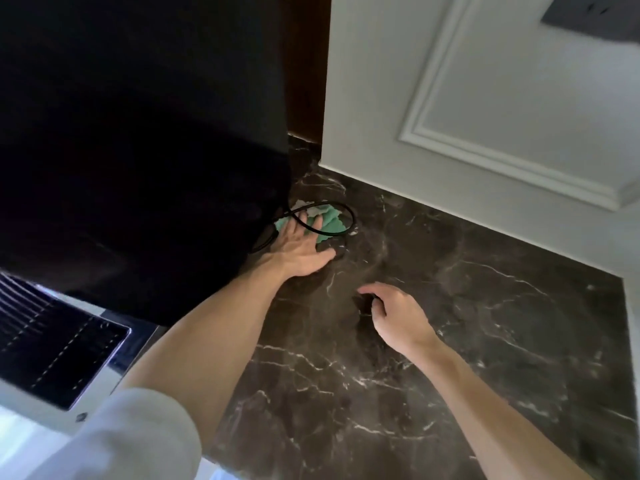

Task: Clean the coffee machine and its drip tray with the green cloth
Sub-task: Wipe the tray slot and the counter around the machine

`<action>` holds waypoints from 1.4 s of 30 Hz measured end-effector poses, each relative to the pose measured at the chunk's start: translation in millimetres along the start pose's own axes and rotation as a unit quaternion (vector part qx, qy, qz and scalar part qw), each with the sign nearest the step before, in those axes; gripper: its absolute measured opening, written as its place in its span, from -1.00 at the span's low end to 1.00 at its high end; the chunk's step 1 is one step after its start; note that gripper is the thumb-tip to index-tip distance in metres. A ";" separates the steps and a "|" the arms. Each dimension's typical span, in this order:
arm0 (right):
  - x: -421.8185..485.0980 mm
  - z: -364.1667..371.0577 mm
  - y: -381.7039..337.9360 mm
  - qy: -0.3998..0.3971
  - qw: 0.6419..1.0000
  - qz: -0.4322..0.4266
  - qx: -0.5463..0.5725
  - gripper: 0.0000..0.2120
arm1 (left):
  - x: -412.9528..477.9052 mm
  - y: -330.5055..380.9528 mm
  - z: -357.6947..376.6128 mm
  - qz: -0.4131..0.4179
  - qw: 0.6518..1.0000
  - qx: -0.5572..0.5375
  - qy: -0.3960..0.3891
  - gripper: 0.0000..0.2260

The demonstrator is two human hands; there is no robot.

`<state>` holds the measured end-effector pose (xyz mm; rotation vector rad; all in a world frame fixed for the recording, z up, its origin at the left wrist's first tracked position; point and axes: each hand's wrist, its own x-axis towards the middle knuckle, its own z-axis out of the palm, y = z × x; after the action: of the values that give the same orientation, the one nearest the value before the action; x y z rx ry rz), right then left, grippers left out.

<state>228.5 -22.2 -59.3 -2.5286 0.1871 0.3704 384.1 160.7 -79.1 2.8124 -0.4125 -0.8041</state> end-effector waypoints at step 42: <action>-164.8 210.2 -278.1 -0.031 0.999 0.024 0.012 -0.51 | -289.3 -299.3 64.2 0.315 0.930 0.114 0.150 -0.55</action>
<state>83.8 334.2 -32.6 -2.4884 0.2283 0.4619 177.5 527.5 -67.4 2.6506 -1.3260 -0.1924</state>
